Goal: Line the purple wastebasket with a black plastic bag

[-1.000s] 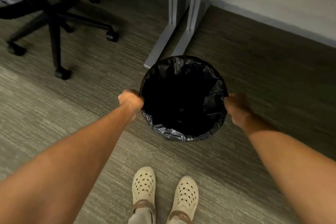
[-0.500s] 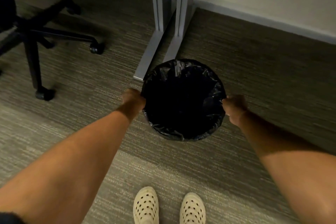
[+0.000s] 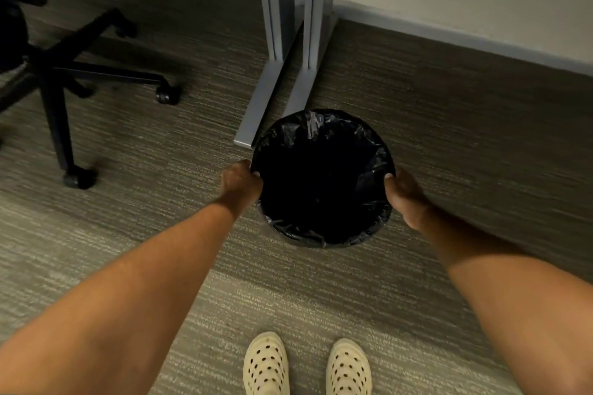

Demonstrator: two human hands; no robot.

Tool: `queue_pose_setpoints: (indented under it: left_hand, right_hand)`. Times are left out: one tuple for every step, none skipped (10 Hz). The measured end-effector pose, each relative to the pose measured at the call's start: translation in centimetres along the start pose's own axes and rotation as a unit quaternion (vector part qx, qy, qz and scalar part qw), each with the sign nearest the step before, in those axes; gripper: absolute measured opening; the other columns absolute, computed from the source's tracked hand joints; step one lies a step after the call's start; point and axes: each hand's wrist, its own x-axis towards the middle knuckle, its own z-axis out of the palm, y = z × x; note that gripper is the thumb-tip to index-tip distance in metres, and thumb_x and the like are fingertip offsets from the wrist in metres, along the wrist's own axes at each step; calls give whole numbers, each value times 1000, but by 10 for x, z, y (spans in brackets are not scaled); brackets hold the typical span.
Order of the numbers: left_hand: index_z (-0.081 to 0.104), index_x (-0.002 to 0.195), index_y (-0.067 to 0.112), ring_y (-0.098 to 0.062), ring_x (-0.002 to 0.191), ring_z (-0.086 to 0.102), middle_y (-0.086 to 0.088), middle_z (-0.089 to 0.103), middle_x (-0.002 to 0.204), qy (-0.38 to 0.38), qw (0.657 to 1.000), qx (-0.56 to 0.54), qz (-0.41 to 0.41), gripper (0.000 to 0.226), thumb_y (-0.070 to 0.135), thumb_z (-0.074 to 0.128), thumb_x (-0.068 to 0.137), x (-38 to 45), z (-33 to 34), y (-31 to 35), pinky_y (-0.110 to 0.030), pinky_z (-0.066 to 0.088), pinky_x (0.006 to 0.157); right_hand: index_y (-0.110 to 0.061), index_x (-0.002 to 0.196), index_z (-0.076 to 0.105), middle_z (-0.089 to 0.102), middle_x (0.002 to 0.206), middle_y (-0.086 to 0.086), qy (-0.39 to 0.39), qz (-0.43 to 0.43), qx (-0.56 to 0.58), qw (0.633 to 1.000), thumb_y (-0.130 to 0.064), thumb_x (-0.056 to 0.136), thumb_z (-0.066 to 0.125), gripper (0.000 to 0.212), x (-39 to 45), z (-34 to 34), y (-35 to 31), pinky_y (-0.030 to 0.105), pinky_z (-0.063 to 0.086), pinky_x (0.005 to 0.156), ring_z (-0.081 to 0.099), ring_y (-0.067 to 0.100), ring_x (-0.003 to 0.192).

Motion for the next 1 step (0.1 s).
queue_pose_setpoints:
  left_hand:
    - [53, 129, 3, -40, 111, 59, -23, 62, 121, 4, 991, -21, 131, 37, 15, 50, 95, -14, -4, 5, -40, 49, 91]
  right_hand:
    - [-5, 147, 30, 33, 152, 20, 29, -59, -45, 997, -23, 102, 34, 49, -14, -6, -7, 39, 26, 114, 31, 35, 139]
